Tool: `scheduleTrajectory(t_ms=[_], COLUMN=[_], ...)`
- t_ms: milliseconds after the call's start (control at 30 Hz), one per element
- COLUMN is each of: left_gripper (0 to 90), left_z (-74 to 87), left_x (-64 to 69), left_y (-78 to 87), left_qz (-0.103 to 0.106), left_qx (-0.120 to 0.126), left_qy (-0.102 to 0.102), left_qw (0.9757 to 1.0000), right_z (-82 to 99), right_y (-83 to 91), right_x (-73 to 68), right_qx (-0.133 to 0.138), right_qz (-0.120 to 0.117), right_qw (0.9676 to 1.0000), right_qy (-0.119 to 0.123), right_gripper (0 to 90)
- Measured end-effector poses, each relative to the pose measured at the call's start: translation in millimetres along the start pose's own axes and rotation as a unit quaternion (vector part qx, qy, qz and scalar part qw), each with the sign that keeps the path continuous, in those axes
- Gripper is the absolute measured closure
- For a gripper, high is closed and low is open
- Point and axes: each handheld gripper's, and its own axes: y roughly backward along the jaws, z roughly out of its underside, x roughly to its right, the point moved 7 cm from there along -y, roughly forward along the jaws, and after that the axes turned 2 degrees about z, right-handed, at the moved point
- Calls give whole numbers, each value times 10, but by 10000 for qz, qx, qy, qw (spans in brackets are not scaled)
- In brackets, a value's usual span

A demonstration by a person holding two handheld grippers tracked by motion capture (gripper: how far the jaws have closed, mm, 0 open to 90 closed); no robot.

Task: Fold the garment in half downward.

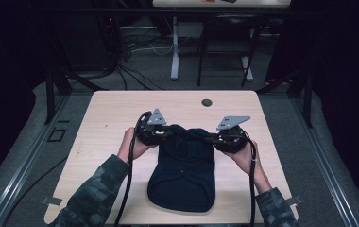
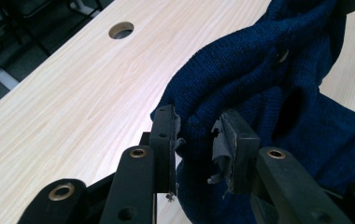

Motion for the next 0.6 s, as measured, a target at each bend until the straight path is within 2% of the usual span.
scheduleTrajectory(t_ms=[67, 200, 300, 367, 433, 467, 533, 600], left_gripper=[690, 649, 541, 524, 573, 641, 712, 738], left_z=[-9, 3, 30, 49, 60, 65, 71, 74], left_x=[2, 23, 71, 108, 127, 126, 121, 117], left_y=[-3, -3, -30, -52, -59, -56, -46, -36], left_qz=[-14, 141, 309, 297, 229, 205, 209, 186], left_qx=[35, -38, -244, -388, -434, -401, -320, -179], left_qy=[3, 34, 86, -7, -133, -158, -109, -43], left_qw=[10000, 9999, 9992, 9988, 9987, 9989, 9992, 9997], right_z=[-9, -33, -50, -67, -75, -77, -69, -52], right_y=[9, 29, 44, 48, 48, 48, 46, 41], right_x=[6, 4, -10, -25, -30, -32, -31, -41], right_qx=[54, 173, 244, 305, 321, 332, 322, 234], right_qz=[77, 136, 152, 147, 153, 118, 73, -61], right_qw=[10000, 9997, 9995, 9993, 9992, 9993, 9994, 9997], right_qy=[12, 82, 127, 149, 163, 136, 91, 17], right_gripper=[789, 798, 799, 799, 799, 797, 791, 773])
